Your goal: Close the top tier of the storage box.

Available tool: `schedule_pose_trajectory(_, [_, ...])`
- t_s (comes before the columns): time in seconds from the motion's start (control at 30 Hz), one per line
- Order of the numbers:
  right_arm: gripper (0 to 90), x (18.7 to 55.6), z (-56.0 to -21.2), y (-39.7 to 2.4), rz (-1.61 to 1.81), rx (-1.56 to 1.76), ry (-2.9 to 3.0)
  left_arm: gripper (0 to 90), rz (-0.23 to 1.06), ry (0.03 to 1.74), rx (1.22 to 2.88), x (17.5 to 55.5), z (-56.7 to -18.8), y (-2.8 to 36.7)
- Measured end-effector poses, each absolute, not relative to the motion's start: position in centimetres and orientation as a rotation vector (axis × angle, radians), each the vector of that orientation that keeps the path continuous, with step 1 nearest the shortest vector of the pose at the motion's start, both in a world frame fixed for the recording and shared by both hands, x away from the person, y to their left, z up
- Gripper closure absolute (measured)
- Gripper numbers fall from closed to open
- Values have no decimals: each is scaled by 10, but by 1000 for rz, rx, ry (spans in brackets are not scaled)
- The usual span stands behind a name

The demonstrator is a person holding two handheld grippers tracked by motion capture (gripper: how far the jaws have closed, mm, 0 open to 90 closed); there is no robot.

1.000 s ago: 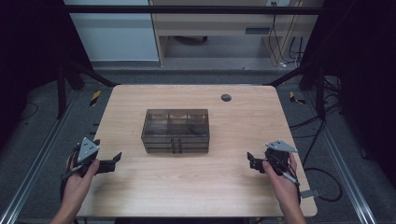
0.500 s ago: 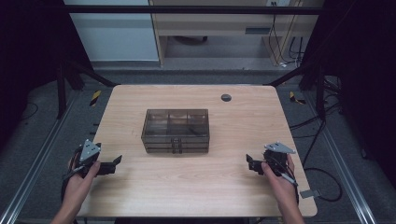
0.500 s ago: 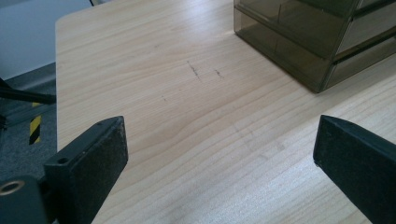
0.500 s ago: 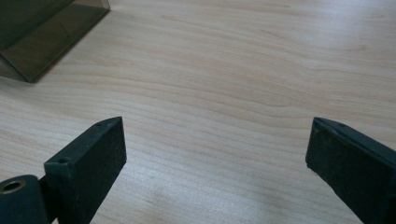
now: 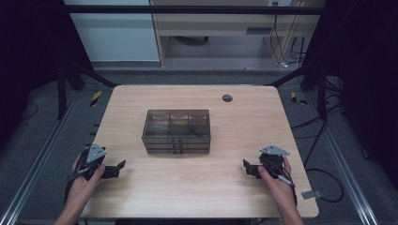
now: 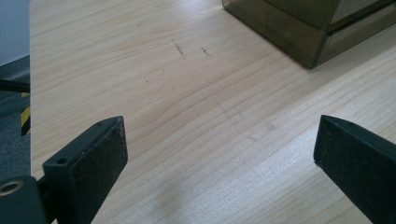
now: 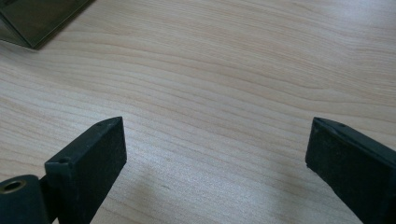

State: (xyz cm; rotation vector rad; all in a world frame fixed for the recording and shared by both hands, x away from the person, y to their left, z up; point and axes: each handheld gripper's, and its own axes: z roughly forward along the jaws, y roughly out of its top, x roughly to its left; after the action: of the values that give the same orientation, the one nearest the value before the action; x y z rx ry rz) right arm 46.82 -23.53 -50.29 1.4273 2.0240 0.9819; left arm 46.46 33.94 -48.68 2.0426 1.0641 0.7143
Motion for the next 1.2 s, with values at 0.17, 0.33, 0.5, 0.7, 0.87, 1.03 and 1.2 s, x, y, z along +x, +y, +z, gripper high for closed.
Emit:
schedule_pose_trajectory(0.17, [59, 470, -505, -235, 972, 1430, 2035, 31, 710, 1073, 2073, 468, -491, 339])
schedule_pose_trajectory(0.33, [59, 471, -507, -236, 981, 1427, 2030, 31, 701, 1082, 2080, 471, -493, 340])
schedule_pose_trajectory(0.5, [62, 472, -509, -239, 993, 1433, 2009, 31, 684, 1090, 2076, 473, -496, 341])
schedule_pose_trajectory(0.7, [66, 473, -510, -244, 992, 1450, 1963, 32, 697, 1096, 2039, 474, -498, 344])
schedule_pose_trajectory(0.87, [67, 472, -509, -245, 1010, 1459, 1941, 31, 735, 1052, 2009, 476, -499, 346])
schedule_pose_trajectory(1.03, [69, 472, -509, -245, 1023, 1455, 1956, 30, 726, 1039, 1975, 478, -502, 348])
schedule_pose_trajectory(1.2, [71, 472, -509, -245, 1024, 1440, 1965, 30, 721, 1030, 1965, 479, -502, 349])
